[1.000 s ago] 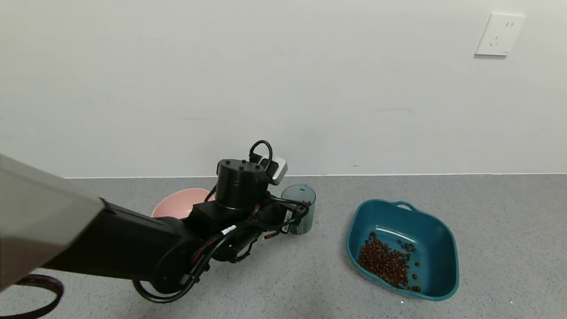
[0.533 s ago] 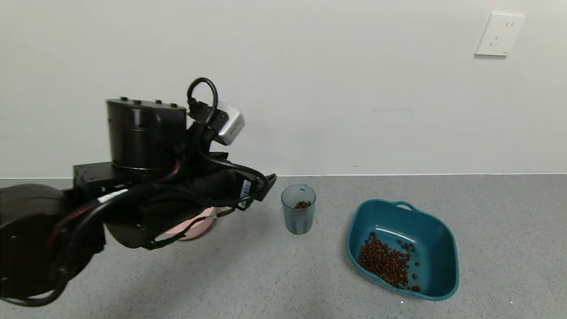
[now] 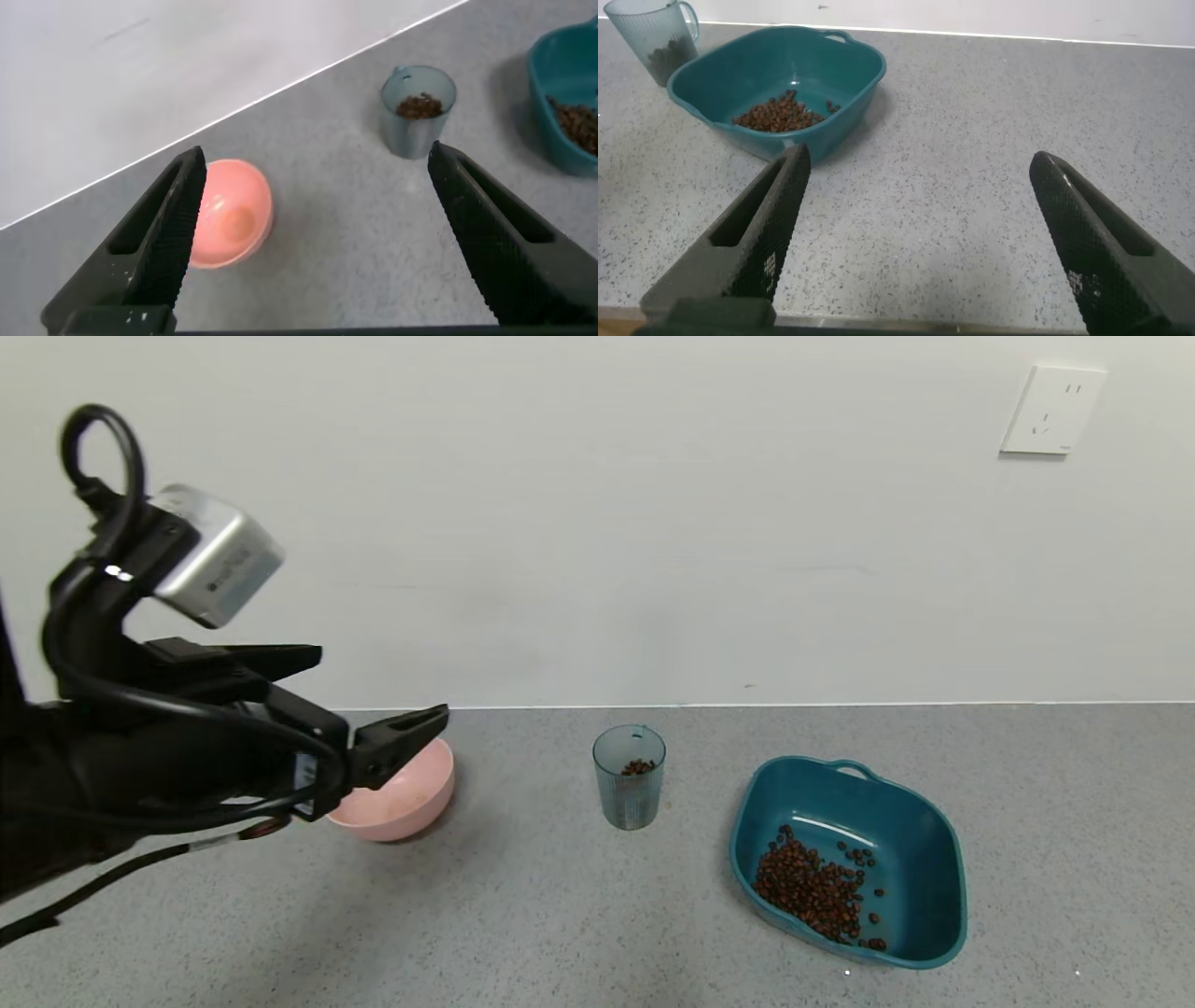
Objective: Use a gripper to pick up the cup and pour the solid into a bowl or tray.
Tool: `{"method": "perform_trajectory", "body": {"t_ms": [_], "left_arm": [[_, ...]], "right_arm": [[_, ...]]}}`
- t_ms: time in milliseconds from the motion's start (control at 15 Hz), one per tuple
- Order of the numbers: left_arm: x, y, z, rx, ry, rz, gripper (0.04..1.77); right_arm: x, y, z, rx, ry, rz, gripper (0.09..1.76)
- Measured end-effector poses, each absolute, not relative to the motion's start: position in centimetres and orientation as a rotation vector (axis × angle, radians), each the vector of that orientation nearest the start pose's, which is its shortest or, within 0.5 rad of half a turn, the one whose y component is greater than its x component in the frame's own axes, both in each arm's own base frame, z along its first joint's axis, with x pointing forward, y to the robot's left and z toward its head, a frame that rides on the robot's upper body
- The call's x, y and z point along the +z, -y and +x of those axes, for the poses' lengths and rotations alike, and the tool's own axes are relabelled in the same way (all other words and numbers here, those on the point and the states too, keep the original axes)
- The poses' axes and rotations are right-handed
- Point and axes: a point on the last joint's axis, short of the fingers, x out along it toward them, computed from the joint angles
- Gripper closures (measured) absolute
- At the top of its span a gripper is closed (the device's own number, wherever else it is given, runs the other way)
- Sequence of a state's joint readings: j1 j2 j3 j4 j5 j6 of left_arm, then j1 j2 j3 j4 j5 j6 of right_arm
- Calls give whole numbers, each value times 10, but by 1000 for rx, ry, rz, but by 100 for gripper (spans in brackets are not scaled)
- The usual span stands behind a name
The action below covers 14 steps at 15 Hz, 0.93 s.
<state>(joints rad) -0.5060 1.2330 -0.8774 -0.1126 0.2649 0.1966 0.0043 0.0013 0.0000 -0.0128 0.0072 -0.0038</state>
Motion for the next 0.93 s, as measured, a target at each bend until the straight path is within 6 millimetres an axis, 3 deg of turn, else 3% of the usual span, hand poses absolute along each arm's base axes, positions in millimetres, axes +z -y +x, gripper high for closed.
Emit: {"method": "perform_trajectory", "body": {"t_ms": [200, 400, 933], "left_arm": [[274, 53, 144, -179, -156, 268, 10], [267, 29, 115, -110, -137, 255, 10], [261, -2, 26, 76, -50, 223, 9]], "right_arm": [[77, 0, -23, 9, 12, -3, 14], [77, 0, -23, 9, 12, -3, 14], [77, 0, -23, 9, 11, -2, 14]]}}
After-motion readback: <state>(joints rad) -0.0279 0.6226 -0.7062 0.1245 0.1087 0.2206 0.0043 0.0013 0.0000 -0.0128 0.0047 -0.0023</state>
